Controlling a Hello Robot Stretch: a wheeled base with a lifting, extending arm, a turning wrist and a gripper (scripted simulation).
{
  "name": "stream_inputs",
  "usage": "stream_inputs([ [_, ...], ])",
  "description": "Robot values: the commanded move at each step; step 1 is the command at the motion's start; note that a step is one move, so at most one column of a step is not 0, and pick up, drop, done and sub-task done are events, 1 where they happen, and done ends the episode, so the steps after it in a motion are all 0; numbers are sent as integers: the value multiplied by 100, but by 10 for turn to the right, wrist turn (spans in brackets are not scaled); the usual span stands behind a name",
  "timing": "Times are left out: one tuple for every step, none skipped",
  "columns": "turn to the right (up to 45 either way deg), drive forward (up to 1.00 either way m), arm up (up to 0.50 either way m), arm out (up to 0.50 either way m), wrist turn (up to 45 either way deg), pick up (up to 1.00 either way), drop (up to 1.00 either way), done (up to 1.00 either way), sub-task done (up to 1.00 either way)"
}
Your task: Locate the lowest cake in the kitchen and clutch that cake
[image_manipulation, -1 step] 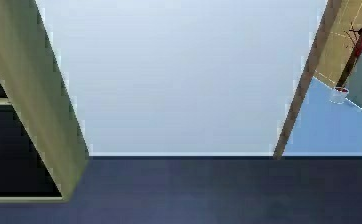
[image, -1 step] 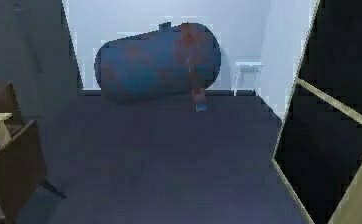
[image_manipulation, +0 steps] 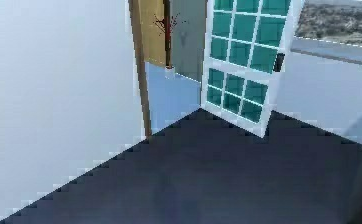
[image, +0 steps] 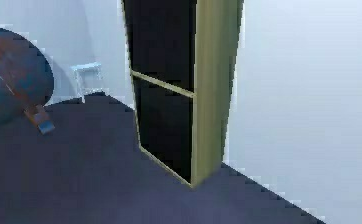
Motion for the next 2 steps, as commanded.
stream_inputs([
  [450, 0, 0, 0, 0, 0, 0, 0, 0],
  [450, 0, 0, 0, 0, 0, 0, 0, 0],
])
